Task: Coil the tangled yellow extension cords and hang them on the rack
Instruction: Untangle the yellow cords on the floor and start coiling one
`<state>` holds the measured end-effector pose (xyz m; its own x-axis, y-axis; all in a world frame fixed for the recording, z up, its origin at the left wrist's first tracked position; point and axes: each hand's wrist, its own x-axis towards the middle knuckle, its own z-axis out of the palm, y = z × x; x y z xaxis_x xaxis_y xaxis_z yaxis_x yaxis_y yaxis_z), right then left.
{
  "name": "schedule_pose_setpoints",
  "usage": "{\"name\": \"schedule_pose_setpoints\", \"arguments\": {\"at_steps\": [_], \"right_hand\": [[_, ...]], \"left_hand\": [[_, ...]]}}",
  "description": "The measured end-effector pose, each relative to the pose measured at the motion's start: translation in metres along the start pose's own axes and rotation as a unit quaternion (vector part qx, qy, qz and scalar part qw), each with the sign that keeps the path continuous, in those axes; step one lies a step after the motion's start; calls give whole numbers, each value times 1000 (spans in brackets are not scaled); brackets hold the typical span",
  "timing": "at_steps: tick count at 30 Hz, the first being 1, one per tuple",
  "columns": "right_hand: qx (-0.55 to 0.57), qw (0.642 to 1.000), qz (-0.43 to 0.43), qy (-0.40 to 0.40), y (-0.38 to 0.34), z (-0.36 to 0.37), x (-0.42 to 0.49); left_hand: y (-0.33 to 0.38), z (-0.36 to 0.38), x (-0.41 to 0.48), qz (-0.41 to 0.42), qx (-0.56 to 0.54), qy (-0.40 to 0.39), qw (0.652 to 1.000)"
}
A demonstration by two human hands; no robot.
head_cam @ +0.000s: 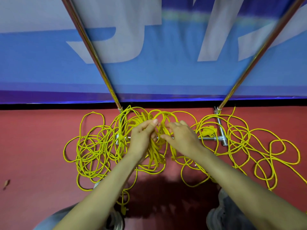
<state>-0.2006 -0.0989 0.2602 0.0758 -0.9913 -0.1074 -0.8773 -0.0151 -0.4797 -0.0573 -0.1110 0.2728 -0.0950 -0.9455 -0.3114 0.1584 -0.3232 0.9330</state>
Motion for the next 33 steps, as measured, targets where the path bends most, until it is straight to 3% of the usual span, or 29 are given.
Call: {"name": "schedule_pose_setpoints", "arguments": {"at_steps": [2, 4, 8, 12, 16, 18, 21, 23, 26, 28, 33], "right_hand": [[72, 997, -5, 13, 5, -6, 6], [215, 976, 11, 39, 10, -21, 10], [444, 896, 15, 9, 13, -57, 7], [586, 792, 125, 113, 25, -60, 13], [450, 836, 243, 200, 46, -40, 24], [390, 857, 290, 168, 58, -23, 27], [231, 914, 331, 42, 71, -1, 23], [126, 947, 297, 5, 66, 5, 19], [111, 986, 120, 26, 46, 1, 17], [170, 984, 61, 4, 40, -4, 18], [252, 965, 4, -75, 44, -5, 15]], "left_hand": [[-2, -1, 1, 10, 21, 9, 1000], [-2, -5, 5, 6, 20, 39, 999], [-5, -21, 17, -30, -12, 109, 994], [-13, -31, 22, -59, 0, 146, 988], [-10, -33, 24, -40, -3, 149, 988], [-5, -33, 23, -24, -4, 133, 991], [5, -29, 19, 3, 10, 91, 996], [12, -25, 16, 13, 24, 55, 998], [20, -21, 12, 9, 49, 0, 999], [23, -20, 7, 4, 81, -34, 996], [36, -19, -3, -11, 98, -104, 990]]}}
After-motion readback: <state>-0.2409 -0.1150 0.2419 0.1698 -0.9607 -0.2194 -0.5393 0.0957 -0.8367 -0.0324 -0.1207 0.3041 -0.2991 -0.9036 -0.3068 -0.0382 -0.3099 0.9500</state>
